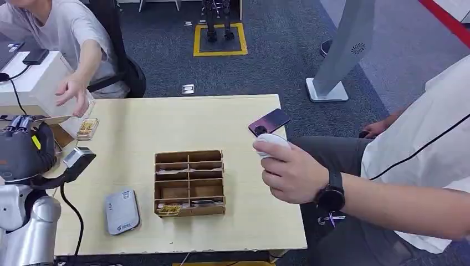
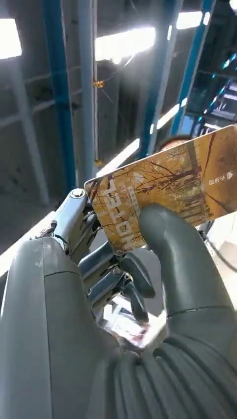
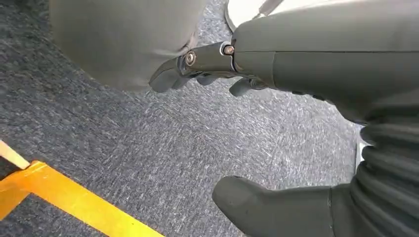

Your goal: Pass the card to the sensor for recognition and then transmit it.

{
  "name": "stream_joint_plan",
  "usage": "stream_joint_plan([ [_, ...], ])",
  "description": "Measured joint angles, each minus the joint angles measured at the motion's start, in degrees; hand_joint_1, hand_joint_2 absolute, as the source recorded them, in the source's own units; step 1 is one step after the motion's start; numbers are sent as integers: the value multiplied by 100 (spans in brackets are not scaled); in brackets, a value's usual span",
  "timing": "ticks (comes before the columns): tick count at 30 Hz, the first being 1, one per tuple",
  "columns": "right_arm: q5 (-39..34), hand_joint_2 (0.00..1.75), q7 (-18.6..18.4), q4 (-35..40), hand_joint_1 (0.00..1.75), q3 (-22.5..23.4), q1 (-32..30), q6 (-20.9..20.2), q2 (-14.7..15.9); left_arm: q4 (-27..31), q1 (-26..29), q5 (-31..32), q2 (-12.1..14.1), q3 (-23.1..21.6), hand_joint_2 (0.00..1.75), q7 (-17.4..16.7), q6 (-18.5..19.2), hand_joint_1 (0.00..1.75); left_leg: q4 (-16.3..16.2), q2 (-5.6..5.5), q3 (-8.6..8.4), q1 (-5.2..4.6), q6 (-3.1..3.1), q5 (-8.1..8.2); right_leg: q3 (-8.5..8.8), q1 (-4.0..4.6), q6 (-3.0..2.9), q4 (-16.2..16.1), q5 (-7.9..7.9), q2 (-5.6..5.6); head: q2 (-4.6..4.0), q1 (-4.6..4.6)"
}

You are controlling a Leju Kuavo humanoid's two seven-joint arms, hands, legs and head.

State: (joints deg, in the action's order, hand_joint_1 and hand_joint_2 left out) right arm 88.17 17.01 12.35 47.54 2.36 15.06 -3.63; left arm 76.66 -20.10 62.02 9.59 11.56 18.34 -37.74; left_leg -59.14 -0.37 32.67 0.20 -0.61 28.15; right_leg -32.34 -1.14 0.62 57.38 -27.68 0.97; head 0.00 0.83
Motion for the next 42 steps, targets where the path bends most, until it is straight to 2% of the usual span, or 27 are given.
stream_joint_plan([
  [4, 0, 175, 2, -11, 0, -68, -3, -18, 0, -366, -112, 469, 136, -57, 175, -193, -108, 175, 0, 4, 1, 0, 0, 1, -1, 0, 0, 1, 0, 7, 0, 2],
  [8, 0, 175, -7, -33, 0, -105, -7, -17, 0, -623, -169, 611, 256, -112, 175, -324, -147, 175, 0, 6, 2, -1, 0, 2, -4, -1, 0, 0, 0, 9, 0, 2],
  [23, -2, 175, 26, -37, 0, -166, -8, -15, 0, -995, -239, 786, 374, -155, 175, -424, -162, 175, 0, 9, 5, 0, 0, 2, -7, -1, 0, 0, 0, 11, 0, 2],
  [30, 0, 175, -24, -44, 0, -166, -15, -9, 0, -1227, -316, 834, 374, -149, 175, -287, -164, 175, 0, 8, 7, 0, 0, 1, -7, -1, 0, 0, 0, 9, 0, 2],
  [31, 0, 175, -28, -44, 0, -166, -15, -9, 0, -1247, -321, 834, 374, -147, 175, -276, -164, 0, 0, 8, 7, 0, 0, 1, -7, -1, 0, 0, 0, 9, 0, 2],
  [37, 2, 175, -28, -44, 0, -166, -9, -9, 0, -1319, -333, 786, 343, -147, 175, -260, -173, 0, 0, 7, 7, -1, 0, 2, -7, -1, 0, 0, 0, 9, 0, 2],
  [42, 2, 175, -31, -44, 0, -166, -6, -9, -2, -1323, -342, 526, 319, -147, 175, -343, 4, 0, 0, 8, 7, 0, 0, 2, -6, -1, 0, 0, 0, 9, 0, 2],
])
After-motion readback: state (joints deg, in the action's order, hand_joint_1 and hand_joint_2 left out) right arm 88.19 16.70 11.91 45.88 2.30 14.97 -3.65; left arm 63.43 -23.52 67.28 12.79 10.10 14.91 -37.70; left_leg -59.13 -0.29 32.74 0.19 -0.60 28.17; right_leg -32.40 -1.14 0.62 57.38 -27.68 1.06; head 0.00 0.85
